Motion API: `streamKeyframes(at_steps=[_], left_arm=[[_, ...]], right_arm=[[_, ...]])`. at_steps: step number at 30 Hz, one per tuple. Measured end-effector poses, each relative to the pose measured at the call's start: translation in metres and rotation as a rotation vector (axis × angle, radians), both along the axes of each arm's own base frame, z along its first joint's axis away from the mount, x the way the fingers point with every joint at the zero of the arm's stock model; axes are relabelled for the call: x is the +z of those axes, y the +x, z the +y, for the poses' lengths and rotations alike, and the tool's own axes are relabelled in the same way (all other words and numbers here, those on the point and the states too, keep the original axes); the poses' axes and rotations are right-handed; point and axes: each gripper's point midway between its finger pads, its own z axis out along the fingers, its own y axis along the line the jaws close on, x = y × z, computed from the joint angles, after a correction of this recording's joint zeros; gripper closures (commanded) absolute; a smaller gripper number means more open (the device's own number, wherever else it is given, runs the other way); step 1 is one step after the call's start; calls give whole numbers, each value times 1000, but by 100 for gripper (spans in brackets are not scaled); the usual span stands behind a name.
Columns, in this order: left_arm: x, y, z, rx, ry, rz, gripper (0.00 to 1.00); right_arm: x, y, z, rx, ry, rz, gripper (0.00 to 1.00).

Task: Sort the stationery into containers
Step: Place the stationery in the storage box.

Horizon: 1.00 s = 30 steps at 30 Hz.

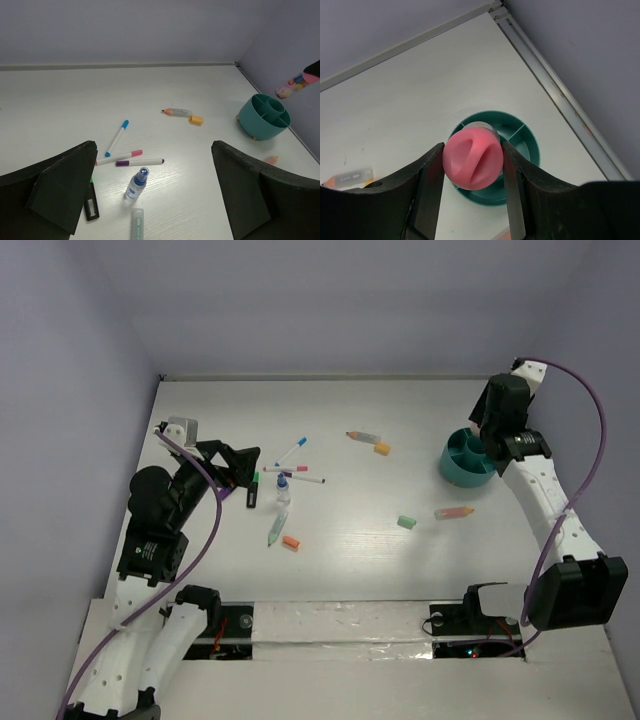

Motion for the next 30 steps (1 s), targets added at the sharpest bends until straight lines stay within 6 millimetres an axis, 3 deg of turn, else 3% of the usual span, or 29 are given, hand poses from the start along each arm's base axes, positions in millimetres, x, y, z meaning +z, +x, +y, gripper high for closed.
streamKeyframes(at_steps=[13,21,30], left_arm=[[0,0,0,-1,-2,2,1],[0,0,-1,-5,-2,3,1],[-2,1,-1,-6,-1,10,1]], right_arm=[[-24,-6,-10,-34,22,38,92],[-50,-12,-9,-41,34,88,89],[-61,-9,-10,-47,47,104,61]])
